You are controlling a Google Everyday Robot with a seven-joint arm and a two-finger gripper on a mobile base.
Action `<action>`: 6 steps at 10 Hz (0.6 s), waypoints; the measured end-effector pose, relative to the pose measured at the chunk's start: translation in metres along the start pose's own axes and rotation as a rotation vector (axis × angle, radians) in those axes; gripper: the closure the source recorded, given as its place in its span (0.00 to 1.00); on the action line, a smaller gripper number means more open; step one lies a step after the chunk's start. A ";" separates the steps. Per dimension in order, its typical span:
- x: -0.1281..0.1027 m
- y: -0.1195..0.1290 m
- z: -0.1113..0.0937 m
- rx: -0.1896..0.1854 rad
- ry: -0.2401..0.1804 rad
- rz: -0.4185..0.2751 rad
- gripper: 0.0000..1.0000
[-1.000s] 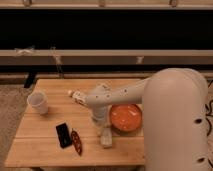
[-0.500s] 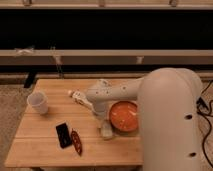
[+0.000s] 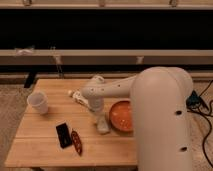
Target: Wipe the white sponge on the table
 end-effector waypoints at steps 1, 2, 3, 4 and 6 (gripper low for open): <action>-0.009 0.005 -0.001 0.000 -0.007 -0.026 1.00; -0.012 0.008 -0.001 -0.001 -0.010 -0.042 1.00; -0.017 0.016 -0.001 -0.004 -0.015 -0.072 1.00; -0.024 0.026 -0.001 -0.010 -0.022 -0.103 1.00; -0.031 0.042 -0.002 -0.028 -0.042 -0.148 1.00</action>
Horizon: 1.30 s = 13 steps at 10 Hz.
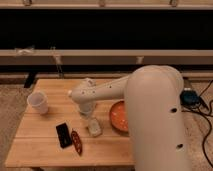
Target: Wipe the white sponge on the table
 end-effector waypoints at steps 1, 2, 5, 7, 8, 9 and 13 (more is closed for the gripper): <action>-0.001 0.006 -0.003 -0.017 -0.027 -0.031 1.00; -0.002 0.009 -0.005 -0.028 -0.045 -0.048 1.00; 0.006 0.020 -0.011 -0.051 -0.074 -0.098 1.00; 0.016 0.026 -0.014 -0.059 -0.082 -0.107 1.00; 0.022 0.028 -0.014 -0.061 -0.083 -0.104 1.00; 0.030 0.028 -0.015 -0.061 -0.083 -0.096 0.98; 0.044 0.016 -0.023 -0.042 -0.103 -0.032 0.59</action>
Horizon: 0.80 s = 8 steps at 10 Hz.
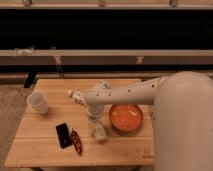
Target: Wipe the white sponge on the table
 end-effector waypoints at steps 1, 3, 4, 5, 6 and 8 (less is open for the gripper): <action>-0.001 -0.003 -0.002 0.007 -0.007 0.007 0.48; -0.008 -0.006 -0.006 0.016 -0.017 0.005 0.31; -0.014 -0.009 -0.009 0.021 -0.026 0.001 0.22; -0.018 -0.011 -0.012 0.024 -0.033 -0.005 0.20; -0.018 -0.011 -0.012 0.024 -0.032 -0.007 0.20; -0.018 -0.011 -0.013 0.025 -0.033 -0.007 0.20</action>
